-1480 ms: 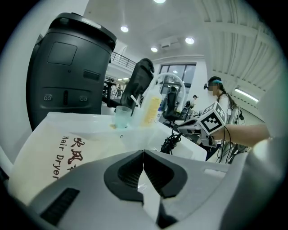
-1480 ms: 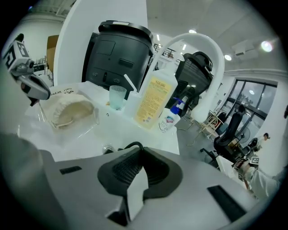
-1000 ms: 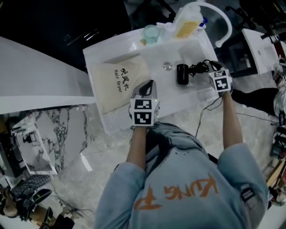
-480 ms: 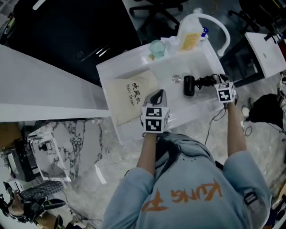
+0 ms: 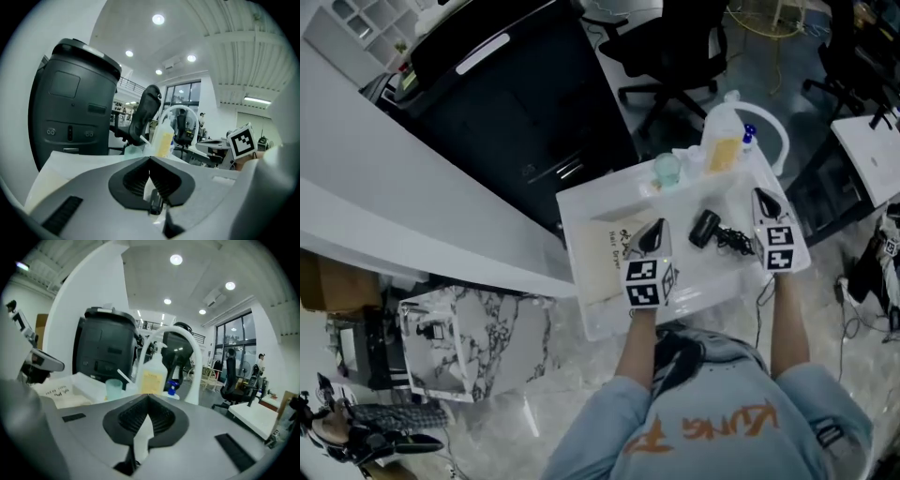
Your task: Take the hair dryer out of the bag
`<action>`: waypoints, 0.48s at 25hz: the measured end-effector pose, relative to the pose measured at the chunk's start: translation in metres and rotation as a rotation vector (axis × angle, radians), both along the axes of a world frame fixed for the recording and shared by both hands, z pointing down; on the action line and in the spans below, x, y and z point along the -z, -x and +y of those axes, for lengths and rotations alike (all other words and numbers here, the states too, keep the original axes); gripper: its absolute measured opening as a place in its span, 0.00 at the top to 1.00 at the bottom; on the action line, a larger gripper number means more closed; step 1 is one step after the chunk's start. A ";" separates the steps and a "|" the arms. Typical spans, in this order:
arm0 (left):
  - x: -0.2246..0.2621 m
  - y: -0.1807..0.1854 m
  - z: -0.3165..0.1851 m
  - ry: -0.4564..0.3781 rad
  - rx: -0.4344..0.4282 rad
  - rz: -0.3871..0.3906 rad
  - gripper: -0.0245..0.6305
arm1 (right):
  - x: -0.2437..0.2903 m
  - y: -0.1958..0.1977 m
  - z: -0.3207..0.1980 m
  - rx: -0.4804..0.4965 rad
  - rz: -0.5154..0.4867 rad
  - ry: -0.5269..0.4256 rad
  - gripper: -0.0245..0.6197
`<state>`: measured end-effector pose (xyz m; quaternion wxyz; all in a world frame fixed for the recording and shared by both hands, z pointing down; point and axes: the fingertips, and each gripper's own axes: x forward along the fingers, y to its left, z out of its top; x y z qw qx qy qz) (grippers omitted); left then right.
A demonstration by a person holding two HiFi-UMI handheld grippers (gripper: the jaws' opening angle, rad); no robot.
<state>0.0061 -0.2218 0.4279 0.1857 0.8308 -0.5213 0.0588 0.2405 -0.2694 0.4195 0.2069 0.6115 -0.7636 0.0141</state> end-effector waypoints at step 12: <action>0.152 0.047 -0.023 -0.316 0.205 0.028 0.96 | 0.161 0.122 -0.006 0.264 -0.432 -0.320 0.96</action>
